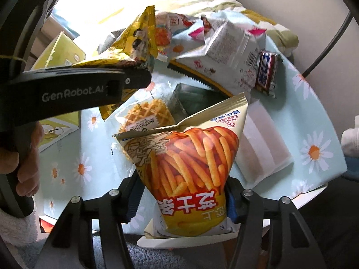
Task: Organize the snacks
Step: 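Drop the yellow chip bag and fries-snack bag into the box, opening both tools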
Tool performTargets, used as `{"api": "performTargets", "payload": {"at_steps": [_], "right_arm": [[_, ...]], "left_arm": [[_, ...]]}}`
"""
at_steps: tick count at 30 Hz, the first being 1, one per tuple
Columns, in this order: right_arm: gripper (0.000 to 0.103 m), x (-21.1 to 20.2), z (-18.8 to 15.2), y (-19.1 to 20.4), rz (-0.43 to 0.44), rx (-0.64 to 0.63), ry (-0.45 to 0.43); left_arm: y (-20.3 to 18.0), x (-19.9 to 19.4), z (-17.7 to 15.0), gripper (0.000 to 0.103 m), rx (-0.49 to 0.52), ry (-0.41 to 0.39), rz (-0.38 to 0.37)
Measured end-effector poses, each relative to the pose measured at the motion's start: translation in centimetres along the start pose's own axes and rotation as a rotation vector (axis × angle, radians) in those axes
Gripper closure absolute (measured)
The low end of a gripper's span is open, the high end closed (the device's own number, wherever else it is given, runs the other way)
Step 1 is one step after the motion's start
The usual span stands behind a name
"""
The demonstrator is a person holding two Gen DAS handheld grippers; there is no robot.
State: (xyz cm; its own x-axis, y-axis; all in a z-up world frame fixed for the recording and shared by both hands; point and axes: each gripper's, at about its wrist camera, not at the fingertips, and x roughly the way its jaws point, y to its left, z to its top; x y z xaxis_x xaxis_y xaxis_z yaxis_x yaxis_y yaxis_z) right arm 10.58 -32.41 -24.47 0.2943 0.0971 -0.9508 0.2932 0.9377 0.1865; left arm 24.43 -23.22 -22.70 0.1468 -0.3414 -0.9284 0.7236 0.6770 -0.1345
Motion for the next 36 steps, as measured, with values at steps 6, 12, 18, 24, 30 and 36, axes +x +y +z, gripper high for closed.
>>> {"api": "performTargets", "payload": {"at_steps": [6,12,18,24,30,36], "right_arm": [[0.047,-2.7,1.2,0.0,0.009,-0.071,-0.059],[0.047,-5.6,4.4,1.2,0.043,-0.184,-0.141],[0.047,-8.4,8.3,4.8,0.092,-0.308,-0.220],[0.047,-9.8,11.5,11.4,0.136,-0.414,-0.278],[0.047,-8.5,14.3,19.5,0.194,-0.474,-0.287],[0.047,-5.6,16.5,26.8,0.230,-0.503,-0.261]], "left_arm": [[0.4,-3.8,-0.2,0.061,-0.074,-0.075,0.032],[1.3,-8.5,-0.1,0.061,-0.153,-0.174,0.114],[4.6,-14.2,-1.0,0.061,-0.258,-0.277,0.189],[11.3,-18.5,-3.0,0.061,-0.353,-0.332,0.264],[19.1,-21.0,-5.7,0.061,-0.445,-0.331,0.319],[27.2,-20.9,-8.7,0.061,-0.533,-0.286,0.343]]}}
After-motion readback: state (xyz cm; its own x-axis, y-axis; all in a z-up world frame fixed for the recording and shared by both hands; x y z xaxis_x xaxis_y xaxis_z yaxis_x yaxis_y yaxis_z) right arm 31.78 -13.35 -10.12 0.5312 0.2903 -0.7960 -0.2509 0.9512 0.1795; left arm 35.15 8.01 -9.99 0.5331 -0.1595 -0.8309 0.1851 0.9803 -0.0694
